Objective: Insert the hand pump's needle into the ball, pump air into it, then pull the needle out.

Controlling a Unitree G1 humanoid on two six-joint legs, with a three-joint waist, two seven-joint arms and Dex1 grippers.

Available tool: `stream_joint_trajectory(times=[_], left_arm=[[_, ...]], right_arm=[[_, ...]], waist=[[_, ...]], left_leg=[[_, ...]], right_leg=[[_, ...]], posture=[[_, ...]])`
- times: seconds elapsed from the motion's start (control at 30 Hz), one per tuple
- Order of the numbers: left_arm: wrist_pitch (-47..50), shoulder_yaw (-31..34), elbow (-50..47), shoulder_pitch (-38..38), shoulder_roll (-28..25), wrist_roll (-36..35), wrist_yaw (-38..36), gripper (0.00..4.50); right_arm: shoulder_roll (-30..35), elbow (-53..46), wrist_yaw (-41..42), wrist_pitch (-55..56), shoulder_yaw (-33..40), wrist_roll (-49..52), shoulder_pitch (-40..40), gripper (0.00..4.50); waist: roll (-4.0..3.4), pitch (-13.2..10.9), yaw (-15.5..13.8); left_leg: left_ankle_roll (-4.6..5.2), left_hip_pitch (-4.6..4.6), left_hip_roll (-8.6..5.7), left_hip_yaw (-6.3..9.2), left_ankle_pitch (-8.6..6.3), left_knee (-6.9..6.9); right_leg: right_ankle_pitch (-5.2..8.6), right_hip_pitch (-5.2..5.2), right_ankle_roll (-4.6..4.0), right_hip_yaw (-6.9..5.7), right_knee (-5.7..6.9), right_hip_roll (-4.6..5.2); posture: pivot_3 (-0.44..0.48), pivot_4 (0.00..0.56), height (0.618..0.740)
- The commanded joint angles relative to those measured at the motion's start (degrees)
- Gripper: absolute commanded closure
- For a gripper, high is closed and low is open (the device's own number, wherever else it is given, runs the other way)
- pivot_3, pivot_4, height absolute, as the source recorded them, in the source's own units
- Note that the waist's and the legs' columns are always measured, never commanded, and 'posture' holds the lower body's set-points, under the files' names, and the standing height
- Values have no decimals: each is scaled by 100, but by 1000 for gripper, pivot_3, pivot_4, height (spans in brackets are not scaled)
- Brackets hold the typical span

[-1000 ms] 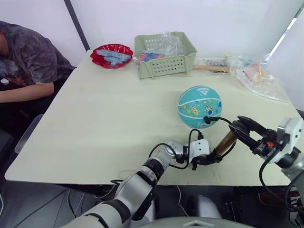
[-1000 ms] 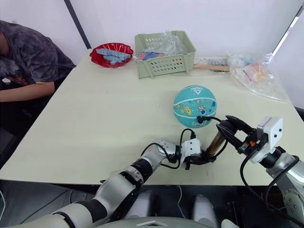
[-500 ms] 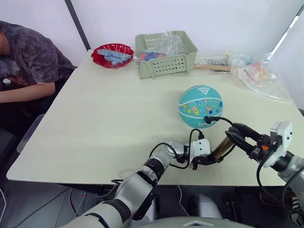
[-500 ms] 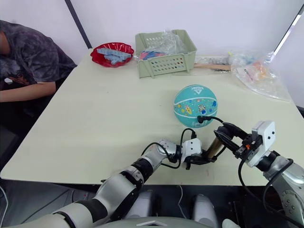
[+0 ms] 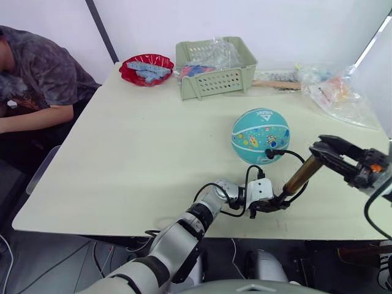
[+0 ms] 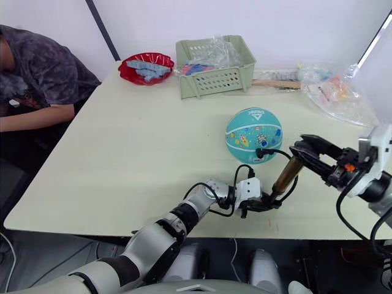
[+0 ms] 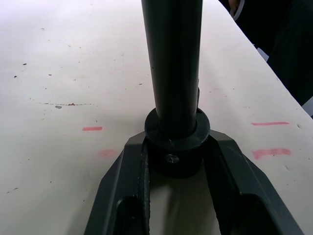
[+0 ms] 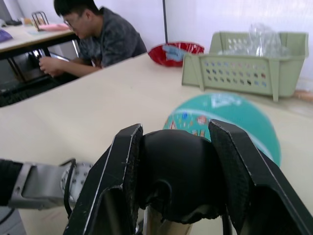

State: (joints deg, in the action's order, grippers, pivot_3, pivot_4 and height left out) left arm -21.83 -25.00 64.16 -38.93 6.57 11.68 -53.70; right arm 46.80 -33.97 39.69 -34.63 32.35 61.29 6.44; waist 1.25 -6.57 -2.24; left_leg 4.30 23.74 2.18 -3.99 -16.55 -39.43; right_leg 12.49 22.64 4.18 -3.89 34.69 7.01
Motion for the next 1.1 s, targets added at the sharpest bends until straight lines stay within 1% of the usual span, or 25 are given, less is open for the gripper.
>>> stream_joint_trajectory(times=[0.03, 0.27, 0.37, 0.53, 0.63, 0.77, 0.87, 0.97, 1.1], left_arm=[[410, -310, 656, 334, -262, 502, 23, 3392], [408, -312, 652, 336, -279, 498, 0, 3392], [403, -315, 649, 347, -297, 500, -7, 3392], [407, -300, 644, 361, -307, 489, -3, 3392], [406, -301, 638, 384, -302, 487, -2, 3392], [407, -301, 629, 395, -300, 482, -3, 3392], [407, -302, 619, 405, -300, 480, 7, 3392], [411, -296, 606, 417, -315, 474, 22, 3392], [414, -303, 597, 437, -322, 477, 18, 3392]], right_arm=[[261, -131, 11, 13, 679, 592, -310, 2900], [904, 196, -88, -424, 1370, 1397, -656, 2900], [1037, 279, -160, -525, 1450, 1503, -808, 2900], [1048, 278, -204, -608, 1412, 1461, -937, 2900], [813, 98, -125, -654, 1139, 1243, -670, 2900], [481, -125, 100, -557, 742, 646, -88, 2900], [225, -177, 96, -438, 561, 435, 239, 2900], [-218, -278, 38, -316, 142, 307, 566, 2900], [-579, -206, 150, -86, -408, -102, 765, 2900]], waist=[[6, -6, 0], [7, -12, 0], [5, -21, -4], [-7, -33, -3], [-6, -33, -3], [14, -11, -2], [47, 19, 11], [95, 57, 9], [108, 83, 30]], left_leg=[[0, 0, 0, -1, 0, 0], [0, 0, 0, -1, 0, -1], [0, 1, 1, 0, 0, -1], [0, 4, -1, -1, 0, -2], [0, 4, -1, -1, 0, -2], [0, -1, 2, 3, 0, -1], [0, -5, 4, 3, 0, -1], [0, -8, 11, 8, 0, -1], [0, -11, 15, 11, 0, 1]], right_leg=[[0, 0, 0, 0, 0, 1], [0, -1, 0, 1, 0, 3], [0, 0, 0, 1, 0, 2], [0, 1, 0, 1, -1, 3], [0, 1, 0, 1, -1, 3], [0, -3, 0, 0, 0, -3], [0, -5, 0, 0, 1, -3], [1, -7, -1, -2, 2, -10], [1, -8, -2, -1, 2, -13]], posture=[[0, 150, 738], [0, 150, 738], [0, 150, 738], [0, 150, 738], [0, 150, 738], [0, 150, 738], [0, 150, 738], [0, 150, 738], [0, 150, 738]])
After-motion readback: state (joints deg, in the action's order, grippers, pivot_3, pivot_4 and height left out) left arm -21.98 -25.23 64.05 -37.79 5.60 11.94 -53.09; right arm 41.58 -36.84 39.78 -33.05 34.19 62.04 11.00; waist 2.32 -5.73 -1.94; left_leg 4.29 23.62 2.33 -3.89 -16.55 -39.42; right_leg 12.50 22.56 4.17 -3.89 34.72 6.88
